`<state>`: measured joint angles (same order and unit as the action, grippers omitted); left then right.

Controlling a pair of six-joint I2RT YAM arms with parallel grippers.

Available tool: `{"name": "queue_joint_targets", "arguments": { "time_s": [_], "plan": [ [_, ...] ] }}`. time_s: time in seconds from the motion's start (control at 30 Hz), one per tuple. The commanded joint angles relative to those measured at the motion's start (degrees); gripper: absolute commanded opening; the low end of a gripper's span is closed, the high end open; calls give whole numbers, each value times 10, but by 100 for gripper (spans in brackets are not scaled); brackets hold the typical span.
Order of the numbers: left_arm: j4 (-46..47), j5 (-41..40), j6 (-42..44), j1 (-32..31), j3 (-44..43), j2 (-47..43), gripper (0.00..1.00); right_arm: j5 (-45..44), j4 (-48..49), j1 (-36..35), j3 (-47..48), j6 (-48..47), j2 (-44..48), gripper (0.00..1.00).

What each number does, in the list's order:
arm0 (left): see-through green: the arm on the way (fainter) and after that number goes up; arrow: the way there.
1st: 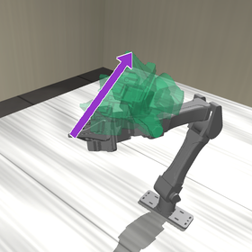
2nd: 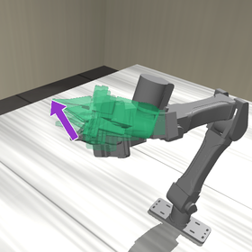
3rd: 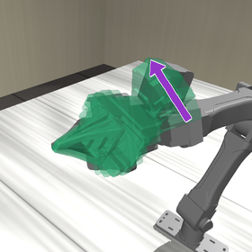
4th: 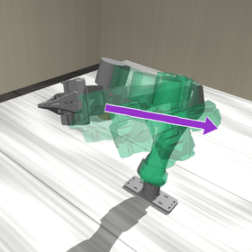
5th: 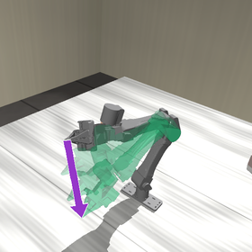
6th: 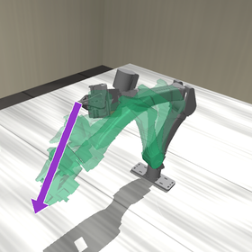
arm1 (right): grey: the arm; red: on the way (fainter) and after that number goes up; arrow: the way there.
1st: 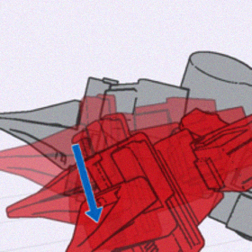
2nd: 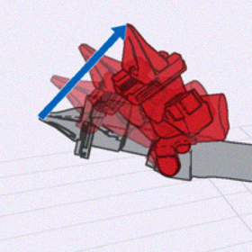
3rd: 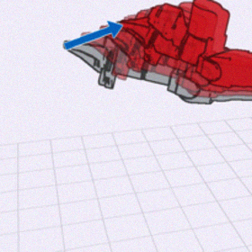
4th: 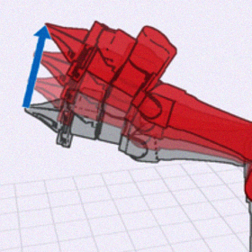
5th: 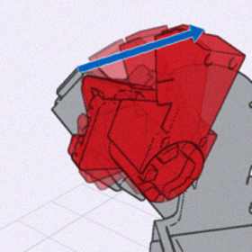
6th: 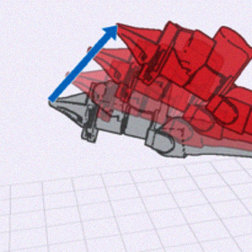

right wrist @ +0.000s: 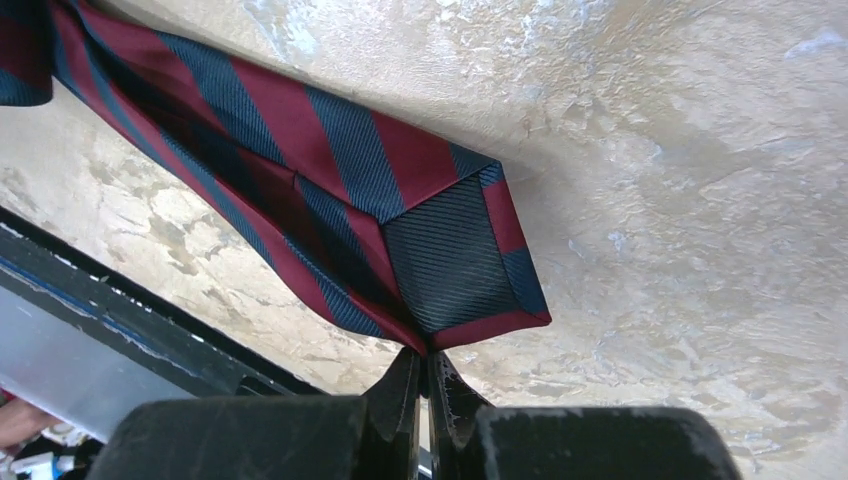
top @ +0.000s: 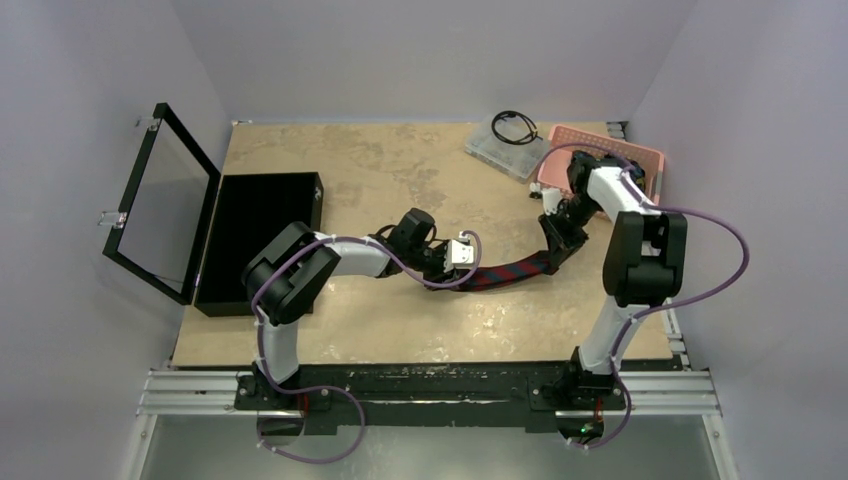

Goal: Roll the ties
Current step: Roll the tie at the center of the board.

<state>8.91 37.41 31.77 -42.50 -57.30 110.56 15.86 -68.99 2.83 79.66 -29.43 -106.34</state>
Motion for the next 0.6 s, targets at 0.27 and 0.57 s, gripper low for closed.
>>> {"name": "queue_joint_targets", "arguments": {
  "time_s": [0.27, 0.57],
  "plan": [
    [-108, -45, 29, 4, 15, 34, 4, -38, -20, -2, -47, -17, -4, 20],
    [-110, -46, 29, 4, 18, 31, 4, -30, 58, -2, -120, 9, 6, 36]
  ]
}}
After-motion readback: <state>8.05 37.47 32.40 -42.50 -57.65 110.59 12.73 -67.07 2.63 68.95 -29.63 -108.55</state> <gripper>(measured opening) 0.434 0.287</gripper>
